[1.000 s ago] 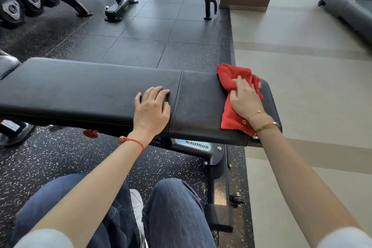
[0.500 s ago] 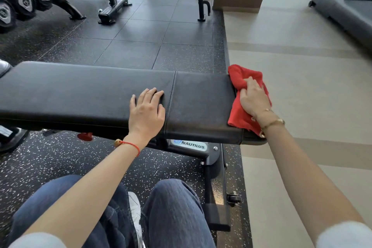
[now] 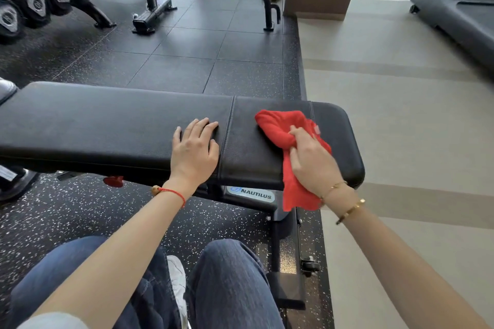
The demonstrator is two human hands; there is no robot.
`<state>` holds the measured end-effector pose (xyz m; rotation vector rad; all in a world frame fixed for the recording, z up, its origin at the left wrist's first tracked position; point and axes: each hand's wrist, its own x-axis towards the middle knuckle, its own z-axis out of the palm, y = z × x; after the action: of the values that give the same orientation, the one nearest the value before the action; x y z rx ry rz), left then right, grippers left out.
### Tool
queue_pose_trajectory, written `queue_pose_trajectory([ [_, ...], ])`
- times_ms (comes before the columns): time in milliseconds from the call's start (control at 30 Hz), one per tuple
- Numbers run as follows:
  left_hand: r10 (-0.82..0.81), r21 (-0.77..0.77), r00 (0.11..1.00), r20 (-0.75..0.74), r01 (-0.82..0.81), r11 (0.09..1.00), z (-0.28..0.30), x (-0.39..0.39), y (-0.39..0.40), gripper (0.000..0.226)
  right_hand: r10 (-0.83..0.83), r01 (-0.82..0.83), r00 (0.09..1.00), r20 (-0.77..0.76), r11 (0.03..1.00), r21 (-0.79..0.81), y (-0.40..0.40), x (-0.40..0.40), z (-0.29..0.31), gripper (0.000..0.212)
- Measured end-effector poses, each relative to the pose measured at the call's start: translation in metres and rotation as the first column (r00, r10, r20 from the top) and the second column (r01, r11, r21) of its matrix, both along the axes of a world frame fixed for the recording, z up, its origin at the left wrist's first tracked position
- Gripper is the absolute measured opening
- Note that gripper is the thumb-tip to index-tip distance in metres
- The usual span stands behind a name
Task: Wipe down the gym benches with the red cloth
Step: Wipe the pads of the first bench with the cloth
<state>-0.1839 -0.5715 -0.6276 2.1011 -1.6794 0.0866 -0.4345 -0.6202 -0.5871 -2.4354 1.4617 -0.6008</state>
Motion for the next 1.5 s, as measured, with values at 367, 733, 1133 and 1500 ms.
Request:
queue_pose_trajectory([
  [367, 0.005, 0.007, 1.0, 0.016, -0.005, 1.0, -0.002, -0.001, -0.001, 0.046, -0.152, 0.147, 0.988, 0.022, 0.978, 0.146, -0.088, 0.042, 0.011, 0.03],
  [733, -0.002, 0.009, 1.0, 0.014, 0.002, 1.0, -0.003, 0.001, -0.001, 0.045, -0.082, 0.081, 0.992, 0.092, 0.997, 0.014, 0.001, -0.029, -0.008, 0.033],
  [1133, 0.046, -0.035, 0.998, 0.053, -0.044, 0.998, -0.002, -0.003, -0.004, 0.045, -0.174, 0.167, 0.98, 0.094, 0.983, 0.082, -0.087, 0.002, -0.001, 0.03],
  [1500, 0.042, -0.029, 0.998, 0.054, -0.041, 0.999, 0.0, -0.001, -0.003, 0.045, 0.025, -0.031, 0.986, 0.164, 0.999, 0.037, -0.043, -0.017, -0.011, 0.027],
])
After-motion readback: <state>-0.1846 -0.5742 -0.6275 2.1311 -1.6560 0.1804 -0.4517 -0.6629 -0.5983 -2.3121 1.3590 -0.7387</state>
